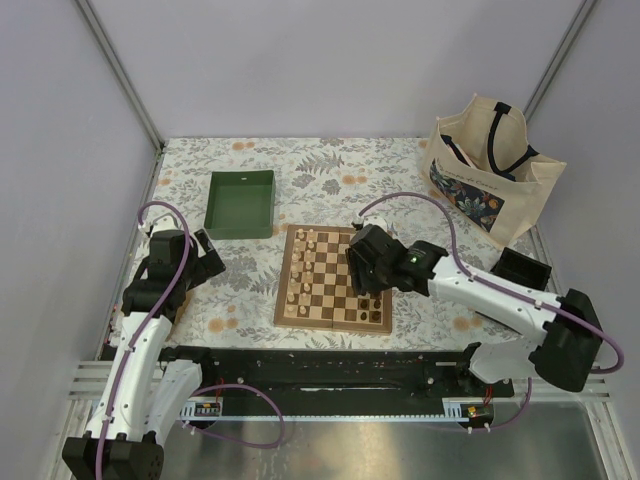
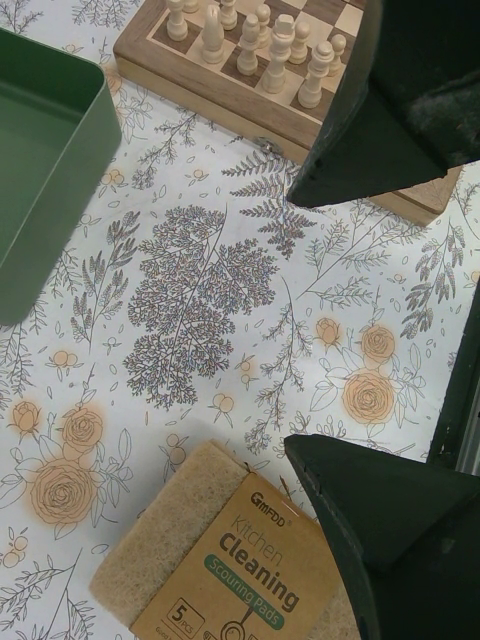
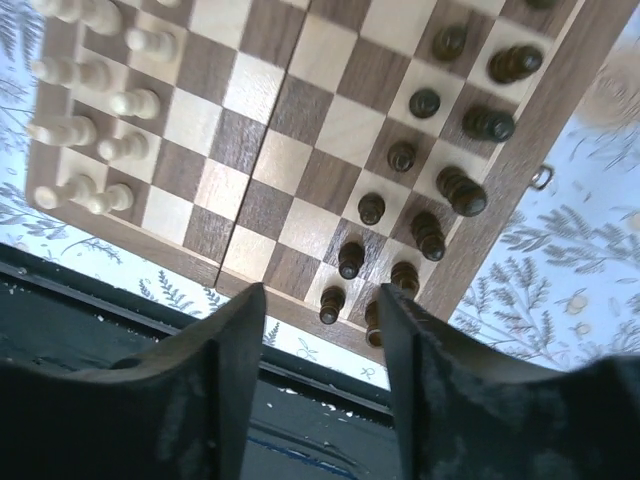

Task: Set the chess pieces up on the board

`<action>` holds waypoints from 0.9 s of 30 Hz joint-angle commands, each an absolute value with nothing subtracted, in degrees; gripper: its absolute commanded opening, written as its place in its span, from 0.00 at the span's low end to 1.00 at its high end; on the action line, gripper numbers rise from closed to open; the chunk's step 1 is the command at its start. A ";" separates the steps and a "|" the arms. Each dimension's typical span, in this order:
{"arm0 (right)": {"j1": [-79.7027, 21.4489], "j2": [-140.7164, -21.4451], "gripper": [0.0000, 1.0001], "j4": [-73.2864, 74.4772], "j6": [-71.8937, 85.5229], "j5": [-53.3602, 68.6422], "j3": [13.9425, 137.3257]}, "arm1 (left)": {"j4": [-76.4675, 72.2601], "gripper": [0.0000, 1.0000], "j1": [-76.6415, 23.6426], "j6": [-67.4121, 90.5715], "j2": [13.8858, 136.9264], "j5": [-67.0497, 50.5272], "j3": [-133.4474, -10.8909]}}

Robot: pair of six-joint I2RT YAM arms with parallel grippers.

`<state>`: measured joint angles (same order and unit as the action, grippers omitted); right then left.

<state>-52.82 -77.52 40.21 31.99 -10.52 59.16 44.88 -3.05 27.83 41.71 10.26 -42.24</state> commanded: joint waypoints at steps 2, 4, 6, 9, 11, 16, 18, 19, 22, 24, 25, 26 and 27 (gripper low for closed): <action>-52.30 -71.03 0.67 38.32 27.69 -20.28 61.17 | 42.28 0.99 -2.81 27.16 40.61 9.58 -42.80; -51.86 -68.57 0.72 38.15 26.81 -24.59 60.39 | 42.28 0.99 -2.81 27.16 40.69 9.58 -42.80; -50.37 -66.37 0.78 38.23 26.46 -28.37 59.51 | 42.28 0.99 -2.81 27.16 40.69 9.49 -42.80; -45.55 -62.24 0.88 37.62 26.54 -30.67 57.66 | 42.36 0.99 -2.73 27.25 40.61 9.58 -42.72; -41.51 -60.04 0.94 37.35 26.37 -30.93 56.17 | 42.36 0.99 -2.81 27.16 40.69 9.75 -42.80; -27.37 -59.06 0.99 36.39 25.14 -23.84 53.00 | 42.36 0.99 -2.81 27.25 40.87 9.93 -42.71; -21.04 -59.41 0.99 36.48 24.96 -20.06 52.12 | 42.36 0.99 -2.81 27.16 41.04 10.46 -42.63; -18.05 -59.50 0.99 36.47 24.79 -17.78 51.42 | 42.36 0.99 -2.81 27.16 41.13 10.63 -42.63; -9.69 -58.80 1.00 34.55 24.52 -13.72 49.31 | 41.93 0.99 -2.81 26.81 41.22 10.81 -42.54; -6.17 -58.01 1.00 32.53 24.43 -13.01 47.64 | 41.66 0.99 -2.81 27.42 41.66 11.77 -42.71; -5.20 -57.75 0.99 31.30 24.52 -13.44 46.77 | 41.49 0.99 -2.81 27.94 41.92 12.39 -42.89; -4.66 -57.48 1.00 30.25 24.61 -14.40 45.97 | 41.48 0.99 -2.81 28.38 42.18 13.00 -43.24; -4.66 -57.39 0.99 28.76 24.44 -15.81 45.27 | 41.22 0.99 -2.81 28.82 42.36 13.18 -43.33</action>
<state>-6.26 -59.09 35.03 25.34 -16.56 47.11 44.82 -3.05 27.92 41.63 10.90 -42.24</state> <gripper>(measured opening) 0.993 0.988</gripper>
